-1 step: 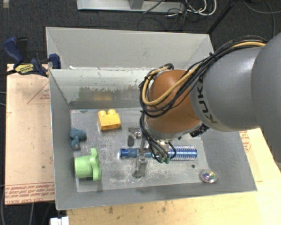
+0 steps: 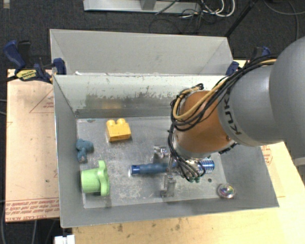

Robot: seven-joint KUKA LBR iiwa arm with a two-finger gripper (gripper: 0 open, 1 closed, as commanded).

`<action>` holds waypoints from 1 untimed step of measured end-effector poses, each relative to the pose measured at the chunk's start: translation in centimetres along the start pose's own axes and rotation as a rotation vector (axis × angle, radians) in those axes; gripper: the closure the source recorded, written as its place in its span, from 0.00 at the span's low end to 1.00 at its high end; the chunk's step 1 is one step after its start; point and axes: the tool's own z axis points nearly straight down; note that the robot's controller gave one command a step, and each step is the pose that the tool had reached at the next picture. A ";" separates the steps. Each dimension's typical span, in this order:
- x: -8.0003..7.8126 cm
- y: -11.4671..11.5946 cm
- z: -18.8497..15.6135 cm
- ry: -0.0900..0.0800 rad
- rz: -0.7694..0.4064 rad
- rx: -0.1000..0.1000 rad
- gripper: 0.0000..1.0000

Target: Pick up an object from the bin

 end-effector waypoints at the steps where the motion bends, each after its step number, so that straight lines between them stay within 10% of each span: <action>1: -0.1 0.1 0.0 -0.001 0.001 -0.002 0.00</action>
Offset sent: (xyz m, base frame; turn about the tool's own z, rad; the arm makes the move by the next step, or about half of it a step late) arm 0.0000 0.0000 0.0000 0.0000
